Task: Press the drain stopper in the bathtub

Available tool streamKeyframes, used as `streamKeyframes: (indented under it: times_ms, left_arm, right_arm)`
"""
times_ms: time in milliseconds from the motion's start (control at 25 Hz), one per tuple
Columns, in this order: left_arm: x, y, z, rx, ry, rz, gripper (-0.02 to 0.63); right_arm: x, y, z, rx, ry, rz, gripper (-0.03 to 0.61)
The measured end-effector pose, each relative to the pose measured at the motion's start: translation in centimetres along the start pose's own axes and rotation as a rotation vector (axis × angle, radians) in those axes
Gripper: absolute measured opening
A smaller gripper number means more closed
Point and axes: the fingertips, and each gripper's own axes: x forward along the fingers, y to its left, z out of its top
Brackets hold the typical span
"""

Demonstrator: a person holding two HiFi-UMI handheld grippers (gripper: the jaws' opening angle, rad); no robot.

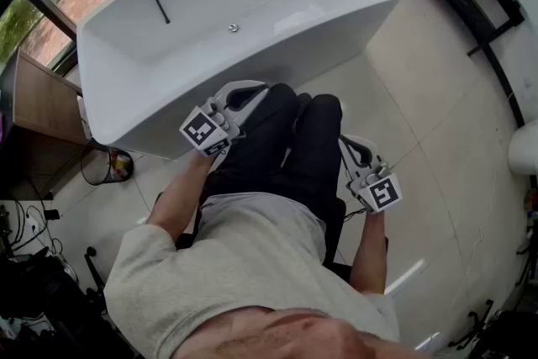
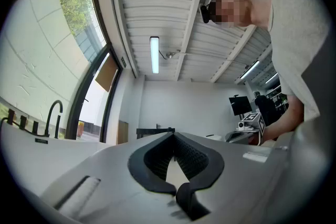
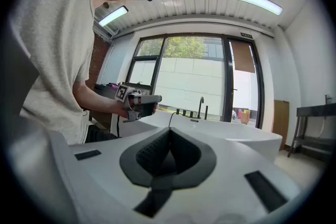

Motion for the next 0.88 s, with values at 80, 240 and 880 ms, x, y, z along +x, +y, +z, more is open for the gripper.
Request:
streamKeyframes:
  times_ms: [80,240,880]
  left_arm:
    - [2.0,1.3,-0.5,0.024,0.005,0.027,0.006]
    - [4.1,3.7,-1.6,0.049,0.036,0.069,0.006]
    - [-3.4,4.3,0.3,0.059,0.023,0.168,0.006]
  right_arm:
    - [0.6,-3.3,0.3,-0.036,-0.042,0.026,0.0]
    - [1.9,-8.0,1.1,0.046,-0.122,0.043,0.0]
    - [7.6,-5.5,1.6,-0.017,-0.057,0.157,0.0]
